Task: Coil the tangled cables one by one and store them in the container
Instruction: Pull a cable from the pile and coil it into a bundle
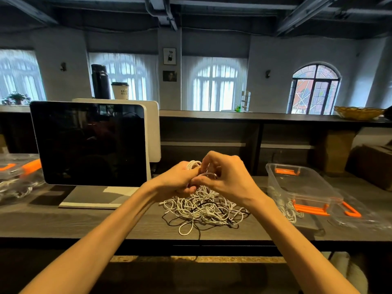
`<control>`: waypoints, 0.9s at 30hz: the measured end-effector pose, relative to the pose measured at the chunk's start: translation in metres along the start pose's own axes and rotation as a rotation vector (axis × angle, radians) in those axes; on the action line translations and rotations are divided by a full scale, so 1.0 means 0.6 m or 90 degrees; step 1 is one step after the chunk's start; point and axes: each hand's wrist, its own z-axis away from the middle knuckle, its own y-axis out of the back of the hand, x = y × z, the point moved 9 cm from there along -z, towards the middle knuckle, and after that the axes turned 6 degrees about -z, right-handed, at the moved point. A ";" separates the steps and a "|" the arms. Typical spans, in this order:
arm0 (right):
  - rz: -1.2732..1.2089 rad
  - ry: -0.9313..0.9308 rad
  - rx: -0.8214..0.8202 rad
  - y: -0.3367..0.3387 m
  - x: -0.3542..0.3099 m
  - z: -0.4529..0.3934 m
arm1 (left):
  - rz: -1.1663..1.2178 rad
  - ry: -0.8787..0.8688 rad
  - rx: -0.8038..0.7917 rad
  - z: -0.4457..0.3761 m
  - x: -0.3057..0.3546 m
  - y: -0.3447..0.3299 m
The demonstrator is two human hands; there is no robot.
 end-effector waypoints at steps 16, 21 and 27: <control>-0.138 -0.065 -0.037 0.012 0.022 -0.004 | 0.330 0.058 -0.093 -0.008 -0.025 -0.029; -0.061 -0.062 0.004 0.009 0.042 0.022 | 0.240 -0.017 0.121 -0.019 -0.020 0.033; 0.167 -0.009 -0.031 -0.016 0.006 0.026 | 0.132 -0.029 0.284 -0.016 -0.012 0.050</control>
